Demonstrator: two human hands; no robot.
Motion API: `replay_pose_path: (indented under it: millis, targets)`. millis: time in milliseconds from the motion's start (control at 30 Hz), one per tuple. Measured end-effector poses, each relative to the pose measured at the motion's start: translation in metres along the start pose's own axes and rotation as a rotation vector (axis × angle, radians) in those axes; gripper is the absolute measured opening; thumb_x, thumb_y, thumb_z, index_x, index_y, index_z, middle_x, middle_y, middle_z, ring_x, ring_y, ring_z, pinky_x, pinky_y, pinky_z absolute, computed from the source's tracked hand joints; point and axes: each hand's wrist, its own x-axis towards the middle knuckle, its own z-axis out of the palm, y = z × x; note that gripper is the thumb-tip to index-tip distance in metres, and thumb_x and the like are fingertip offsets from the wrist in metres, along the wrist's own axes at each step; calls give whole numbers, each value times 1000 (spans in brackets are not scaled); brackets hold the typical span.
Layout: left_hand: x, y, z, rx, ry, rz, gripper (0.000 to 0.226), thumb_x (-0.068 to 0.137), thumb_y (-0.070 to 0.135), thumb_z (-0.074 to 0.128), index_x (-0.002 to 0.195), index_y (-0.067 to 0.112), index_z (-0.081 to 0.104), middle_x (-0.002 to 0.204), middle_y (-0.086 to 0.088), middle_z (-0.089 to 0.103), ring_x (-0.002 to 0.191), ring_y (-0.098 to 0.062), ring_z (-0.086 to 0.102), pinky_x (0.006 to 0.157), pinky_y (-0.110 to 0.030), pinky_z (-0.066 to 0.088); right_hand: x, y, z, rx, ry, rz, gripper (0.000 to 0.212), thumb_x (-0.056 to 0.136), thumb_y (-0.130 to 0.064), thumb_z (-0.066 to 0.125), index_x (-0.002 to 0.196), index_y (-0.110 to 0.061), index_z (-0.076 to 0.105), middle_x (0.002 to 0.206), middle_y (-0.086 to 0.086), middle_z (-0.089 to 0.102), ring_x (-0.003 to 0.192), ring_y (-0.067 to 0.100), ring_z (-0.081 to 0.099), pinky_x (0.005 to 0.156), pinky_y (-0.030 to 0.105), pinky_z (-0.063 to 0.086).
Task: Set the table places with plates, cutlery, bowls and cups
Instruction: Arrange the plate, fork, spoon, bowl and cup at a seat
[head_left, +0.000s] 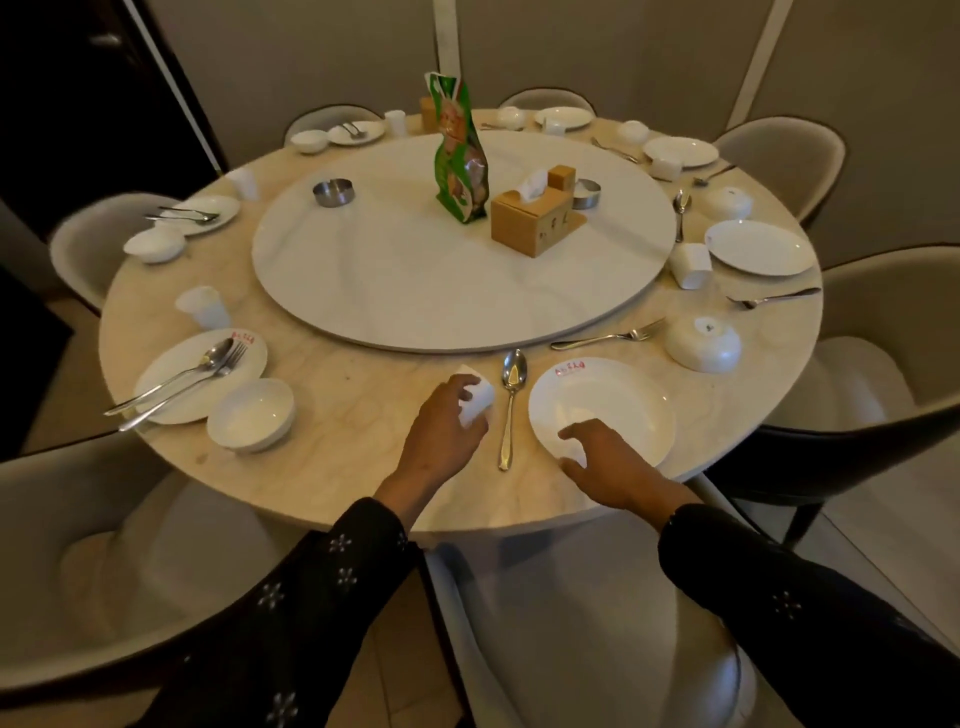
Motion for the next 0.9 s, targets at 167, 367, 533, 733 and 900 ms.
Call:
replay_pose_path:
  millis: [167,367,533,733,900]
  targets:
    - [51,-12,-5,331,-69,14,67,83,33,69,142,34,37,143,-2,40,124,-27,46,97,-42,44,21,6,2,-56,-40,52,48,99,-35,46,144,-20,38,151,4,36,137,24,36,116,39,22]
    - [74,-35,20,359,-228,-67,80,77,40,74,144,35,31,140,-5,43,123,-30,46,93,-40,43,33,12,7,-107,-62,64,44,100,-27,43,144,-21,39,152,6,35,137,27,35,115,42,26]
    - [85,-41,16,313,-195,21,56,72,39,77,119,30,48,119,0,55,104,-25,53,82,-35,45,38,12,6,-95,-21,50,42,99,-20,47,141,-24,43,149,6,39,132,27,41,113,42,31]
    - [107,-41,-6,155,-285,148,55,65,21,84,104,25,46,115,-2,58,97,-25,55,74,-34,49,42,7,10,-131,-26,75,46,100,-23,44,145,-23,36,153,8,33,137,28,36,114,43,29]
    - [121,-47,-18,22,-424,114,88,65,13,85,135,33,35,130,-1,50,114,-23,52,98,-40,49,44,5,10,-152,-39,79,47,101,-26,41,147,-23,33,154,7,31,139,28,34,115,43,26]
